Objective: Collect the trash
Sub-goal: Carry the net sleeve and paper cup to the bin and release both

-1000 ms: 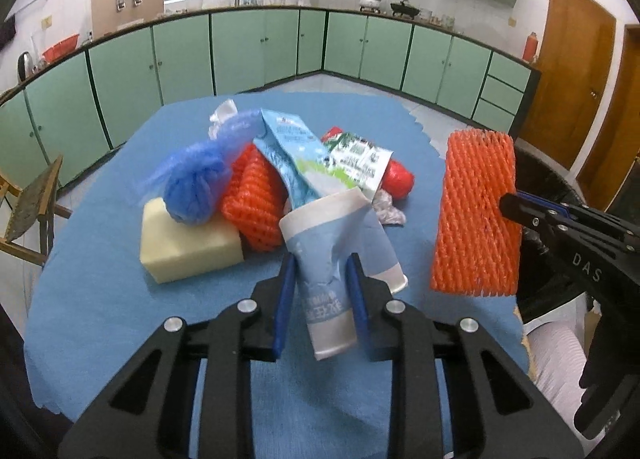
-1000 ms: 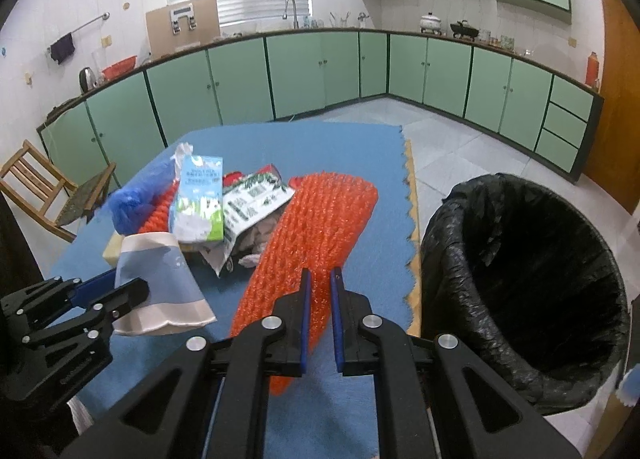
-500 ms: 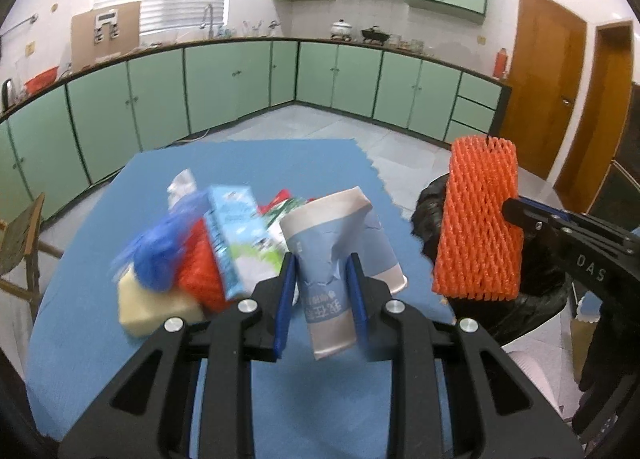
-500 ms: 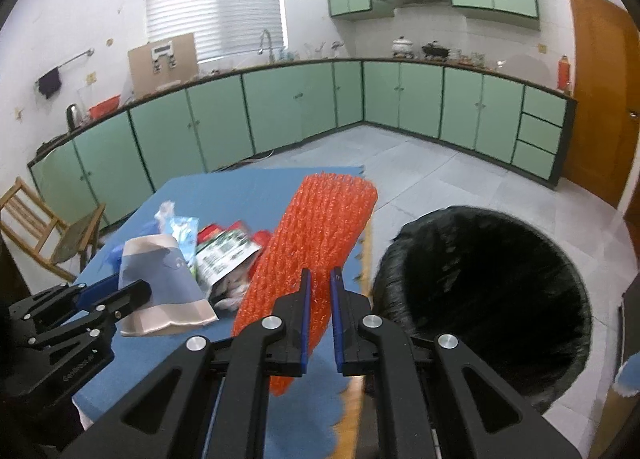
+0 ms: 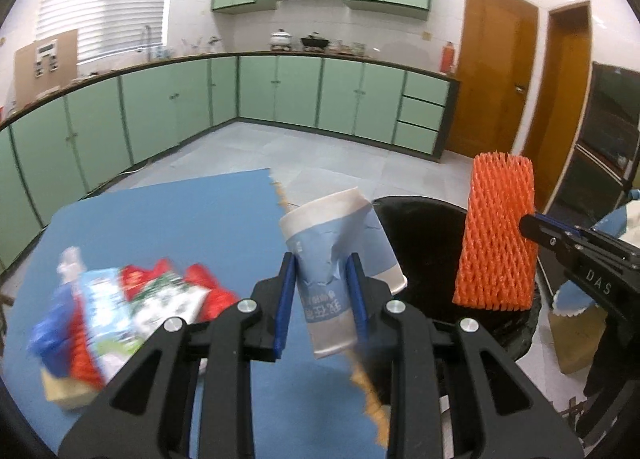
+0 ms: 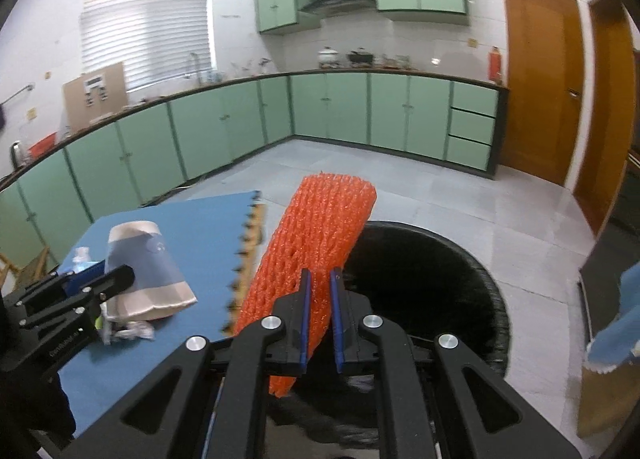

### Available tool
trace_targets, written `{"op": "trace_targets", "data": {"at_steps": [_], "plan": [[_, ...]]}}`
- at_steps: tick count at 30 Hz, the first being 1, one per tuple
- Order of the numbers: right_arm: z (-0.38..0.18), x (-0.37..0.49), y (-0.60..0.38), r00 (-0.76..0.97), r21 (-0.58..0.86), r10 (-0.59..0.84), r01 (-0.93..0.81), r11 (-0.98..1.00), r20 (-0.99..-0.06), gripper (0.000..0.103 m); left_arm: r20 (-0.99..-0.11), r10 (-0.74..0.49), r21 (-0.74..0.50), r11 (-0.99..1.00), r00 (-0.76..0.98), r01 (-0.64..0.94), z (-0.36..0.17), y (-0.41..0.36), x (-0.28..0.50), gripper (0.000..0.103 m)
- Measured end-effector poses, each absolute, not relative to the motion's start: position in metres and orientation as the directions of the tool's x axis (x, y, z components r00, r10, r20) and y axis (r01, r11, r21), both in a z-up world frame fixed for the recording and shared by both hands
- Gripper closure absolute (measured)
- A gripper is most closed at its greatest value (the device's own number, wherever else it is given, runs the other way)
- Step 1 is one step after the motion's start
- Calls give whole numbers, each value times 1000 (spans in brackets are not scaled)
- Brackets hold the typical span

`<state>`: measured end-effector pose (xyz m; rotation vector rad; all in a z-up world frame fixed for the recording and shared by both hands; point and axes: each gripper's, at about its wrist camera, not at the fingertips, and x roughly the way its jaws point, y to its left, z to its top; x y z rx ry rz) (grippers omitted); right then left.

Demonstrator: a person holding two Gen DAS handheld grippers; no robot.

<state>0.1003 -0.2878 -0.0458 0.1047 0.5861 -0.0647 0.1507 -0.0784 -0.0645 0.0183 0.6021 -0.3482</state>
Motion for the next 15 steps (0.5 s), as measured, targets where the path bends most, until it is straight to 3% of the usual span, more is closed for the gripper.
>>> {"op": "trace_targets", "data": {"at_steps": [12,15], "plan": [[-89,126,-358,776,59,-119,197,979,-619,93,-609,-379,-69,900,696,430,-104,-181,207,77],[-103,134,-374,756,78,-109,207,975,-645,89,-633,-386,-69,891,671,449,-115,-195,218,71]]}}
